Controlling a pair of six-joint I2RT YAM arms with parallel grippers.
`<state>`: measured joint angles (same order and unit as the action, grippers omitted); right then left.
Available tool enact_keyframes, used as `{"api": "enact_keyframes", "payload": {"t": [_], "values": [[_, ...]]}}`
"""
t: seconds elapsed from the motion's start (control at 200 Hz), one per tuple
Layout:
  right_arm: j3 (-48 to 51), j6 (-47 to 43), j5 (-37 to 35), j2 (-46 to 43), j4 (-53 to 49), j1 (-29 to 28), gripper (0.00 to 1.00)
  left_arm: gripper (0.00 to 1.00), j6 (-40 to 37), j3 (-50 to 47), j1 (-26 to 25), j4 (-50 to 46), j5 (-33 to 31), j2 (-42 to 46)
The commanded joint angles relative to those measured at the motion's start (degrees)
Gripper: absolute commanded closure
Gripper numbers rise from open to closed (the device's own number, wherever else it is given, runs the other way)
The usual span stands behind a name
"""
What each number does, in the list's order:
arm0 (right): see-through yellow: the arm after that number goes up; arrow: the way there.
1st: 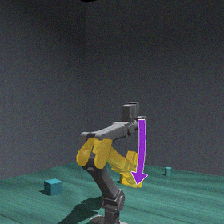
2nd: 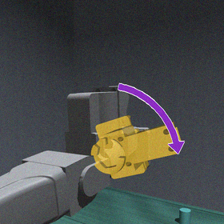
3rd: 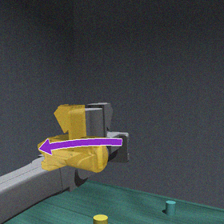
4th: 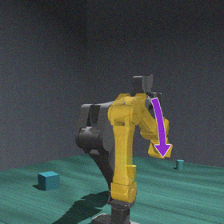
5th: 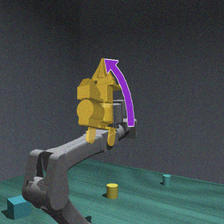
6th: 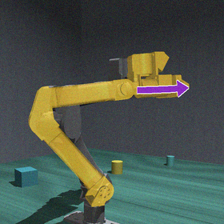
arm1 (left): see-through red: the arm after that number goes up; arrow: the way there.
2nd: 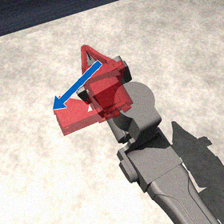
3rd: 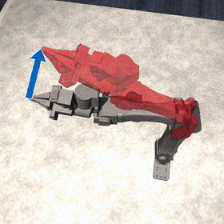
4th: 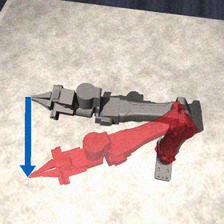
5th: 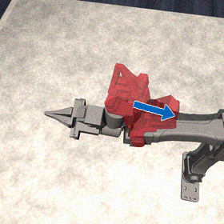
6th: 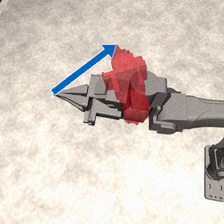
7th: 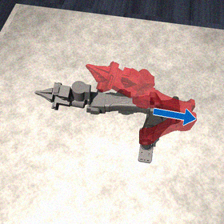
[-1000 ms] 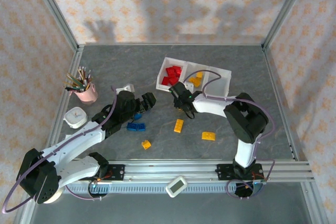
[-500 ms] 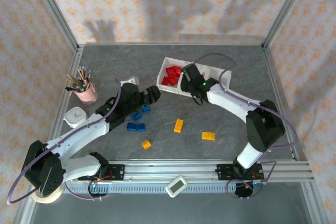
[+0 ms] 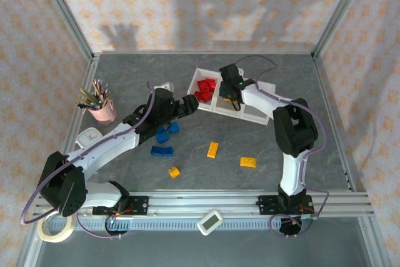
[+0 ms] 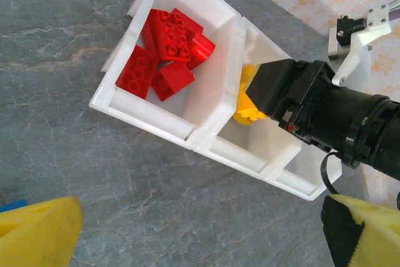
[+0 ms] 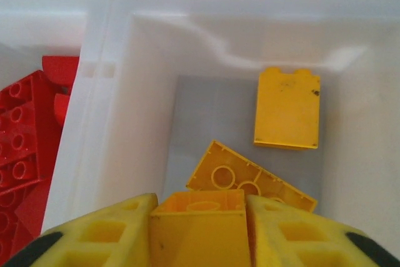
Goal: Sort the legos into containers by color
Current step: Place the lego in the container, then pick up the lego from the bottom-center of the table.
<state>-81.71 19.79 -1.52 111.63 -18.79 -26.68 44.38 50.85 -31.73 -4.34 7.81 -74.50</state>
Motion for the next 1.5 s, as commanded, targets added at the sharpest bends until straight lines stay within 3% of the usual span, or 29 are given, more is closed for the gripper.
{"api": "enact_keyframes", "payload": {"t": [0.0, 0.425, 0.846, 1.181, 1.491], "values": [[-2.7, -1.5, 0.1, -1.3, -0.6, 0.0, 0.53, 0.01, -1.7, 1.0, 0.4, 0.5, 0.2, 0.6], [6.5, -1.8, 1.0, -14.0, -4.4, -2.8, 0.45, 0.01, -1.0, -2.1, 0.4, -0.5, 1.0, 4.3], [19.4, 7.9, -1.3, -22.1, -8.7, -16.0, 0.36, 0.01, 1.2, -10.7, 0.3, -2.1, 1.5, 12.8], [26.5, 20.8, -2.7, -20.3, -7.4, -27.6, 0.23, 0.01, 3.0, -16.9, 0.3, -4.9, 0.3, 19.3], [29.0, 25.4, -4.2, -16.7, -5.6, -29.1, 0.26, 0.01, 4.5, -19.7, 0.3, -4.5, -0.3, 21.5]]}}
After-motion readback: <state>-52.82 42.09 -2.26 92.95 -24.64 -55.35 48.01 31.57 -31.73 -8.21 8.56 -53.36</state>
